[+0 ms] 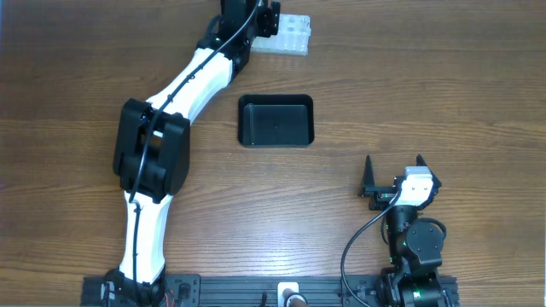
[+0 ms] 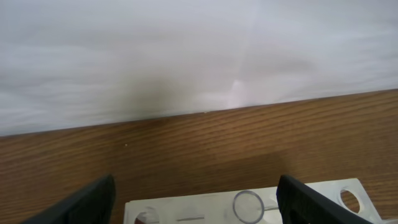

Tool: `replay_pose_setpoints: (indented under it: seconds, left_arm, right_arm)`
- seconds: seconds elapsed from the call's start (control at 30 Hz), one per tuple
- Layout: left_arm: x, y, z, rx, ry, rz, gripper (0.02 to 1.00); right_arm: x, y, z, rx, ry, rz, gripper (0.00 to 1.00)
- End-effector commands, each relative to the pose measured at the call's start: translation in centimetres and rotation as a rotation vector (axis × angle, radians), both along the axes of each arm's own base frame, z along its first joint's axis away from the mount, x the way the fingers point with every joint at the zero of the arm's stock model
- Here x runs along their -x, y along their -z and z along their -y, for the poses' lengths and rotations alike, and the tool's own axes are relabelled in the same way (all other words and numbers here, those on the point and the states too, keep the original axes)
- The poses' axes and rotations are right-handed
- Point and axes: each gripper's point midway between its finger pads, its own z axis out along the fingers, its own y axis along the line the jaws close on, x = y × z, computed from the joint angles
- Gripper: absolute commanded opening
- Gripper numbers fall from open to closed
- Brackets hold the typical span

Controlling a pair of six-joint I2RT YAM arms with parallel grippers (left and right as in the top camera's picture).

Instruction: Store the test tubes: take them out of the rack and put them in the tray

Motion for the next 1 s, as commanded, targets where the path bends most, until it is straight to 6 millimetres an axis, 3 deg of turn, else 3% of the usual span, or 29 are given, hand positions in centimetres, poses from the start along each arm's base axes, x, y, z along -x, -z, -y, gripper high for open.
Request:
replay_pose_setpoints:
  seconds: [0.03,0.47,0.8,1.0]
  left_arm:
    - [-0.3,2.4,0.5,-0.017,0.021,-0.023,0.816]
    - [-0.3,2.4,0.9,-0.013,0.030,-0.022,0.759]
    - [0.0,3.6,1.5,-0.019,0.041,-0.039,0.610]
    - [-0.1,3.2,2.0,0.000,0.063,-0.024,0.492]
  right_arm:
    - [0.0,0.3,0.1,0.005,0.002,-0.007,0.993]
    - [0.0,0.3,0.1,0.005,0.002,-0.007,0.993]
    - [0.0,0.3,0.1,0.005,0.002,-0.007,0.993]
    - [0.0,0.3,0.1,0.005,0.002,-0.007,0.991]
